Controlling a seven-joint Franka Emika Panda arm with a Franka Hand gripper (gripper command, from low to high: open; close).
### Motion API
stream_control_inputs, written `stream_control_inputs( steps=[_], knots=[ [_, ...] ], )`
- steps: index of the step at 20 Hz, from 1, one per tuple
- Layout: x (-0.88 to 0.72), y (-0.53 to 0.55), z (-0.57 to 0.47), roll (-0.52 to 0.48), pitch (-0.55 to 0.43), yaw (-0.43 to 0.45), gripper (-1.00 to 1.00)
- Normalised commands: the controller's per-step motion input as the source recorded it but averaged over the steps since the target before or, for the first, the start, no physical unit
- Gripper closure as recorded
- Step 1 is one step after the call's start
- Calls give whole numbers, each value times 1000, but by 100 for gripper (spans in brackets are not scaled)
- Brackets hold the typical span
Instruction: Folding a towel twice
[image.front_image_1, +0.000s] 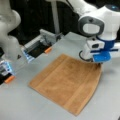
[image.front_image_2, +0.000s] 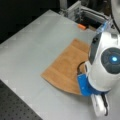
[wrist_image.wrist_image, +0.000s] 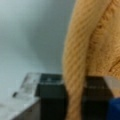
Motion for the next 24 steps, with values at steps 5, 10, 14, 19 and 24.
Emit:
stream_control_inputs(
  steps=[5,10,14,19,24],
  knots=[
    [-547,-109,-104,148,-287,-249,100],
    [-717,-314,-95,211,-353,-238,100],
    [-747,-399,-156,269,-412,-246,100],
    [-618,-303,-157,289,-403,-368,100],
    [-483,-174,-107,240,-198,-314,100]
  ],
)
